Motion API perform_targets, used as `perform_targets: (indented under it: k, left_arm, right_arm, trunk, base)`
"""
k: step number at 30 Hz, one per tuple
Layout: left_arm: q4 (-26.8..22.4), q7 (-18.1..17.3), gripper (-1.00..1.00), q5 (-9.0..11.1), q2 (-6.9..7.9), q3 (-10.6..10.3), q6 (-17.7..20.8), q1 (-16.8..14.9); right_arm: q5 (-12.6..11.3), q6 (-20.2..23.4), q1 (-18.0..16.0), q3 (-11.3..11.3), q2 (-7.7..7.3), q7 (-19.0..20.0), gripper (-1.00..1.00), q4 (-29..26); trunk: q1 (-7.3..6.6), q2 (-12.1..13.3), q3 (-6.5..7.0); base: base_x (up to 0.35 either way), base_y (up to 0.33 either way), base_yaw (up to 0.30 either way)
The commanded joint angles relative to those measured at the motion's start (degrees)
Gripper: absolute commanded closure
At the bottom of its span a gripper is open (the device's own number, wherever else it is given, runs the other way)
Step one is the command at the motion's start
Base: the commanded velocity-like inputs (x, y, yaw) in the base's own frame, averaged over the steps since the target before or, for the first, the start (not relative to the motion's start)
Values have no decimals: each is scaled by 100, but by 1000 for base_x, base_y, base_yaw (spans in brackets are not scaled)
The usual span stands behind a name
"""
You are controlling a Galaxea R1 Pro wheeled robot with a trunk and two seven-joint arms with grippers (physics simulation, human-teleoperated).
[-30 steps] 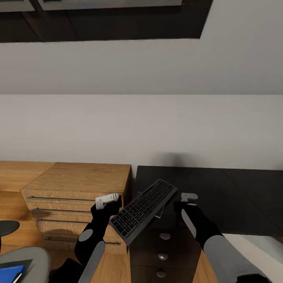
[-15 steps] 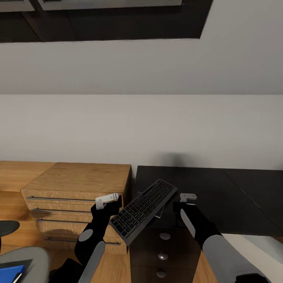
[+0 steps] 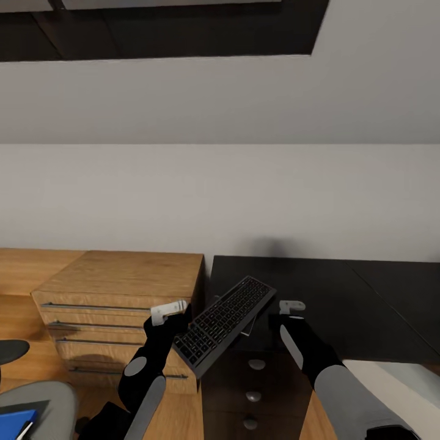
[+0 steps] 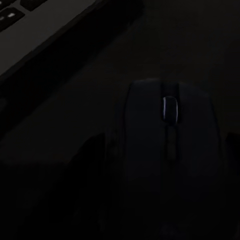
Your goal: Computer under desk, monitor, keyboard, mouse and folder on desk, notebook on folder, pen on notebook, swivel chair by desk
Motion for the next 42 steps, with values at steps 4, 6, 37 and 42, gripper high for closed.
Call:
perform_targets:
  k: [4, 6, 37, 42]
  left_arm:
    - [-8, 50, -100, 46, 4, -9, 15, -5]
    - [-8, 48, -100, 46, 4, -9, 15, -5]
    - [-8, 50, -100, 46, 24, -9, 18, -5]
    - [-8, 52, -100, 46, 24, -9, 22, -5]
  right_arm:
    - [-65, 20, -3, 32, -4, -40, 100, -9]
    - [-62, 19, -3, 32, -4, -40, 100, -9]
    - [-36, 18, -3, 36, -4, -46, -100, -17]
    - [-32, 11, -3, 40, -10, -42, -100, -30]
  trunk:
    - [88, -165, -79]
    - [132, -246, -115]
    - [22, -45, -25]
    - [22, -45, -25]
  base:
    - [0, 0, 0]
    - [0, 0, 0]
    - [0, 0, 0]
    - [0, 0, 0]
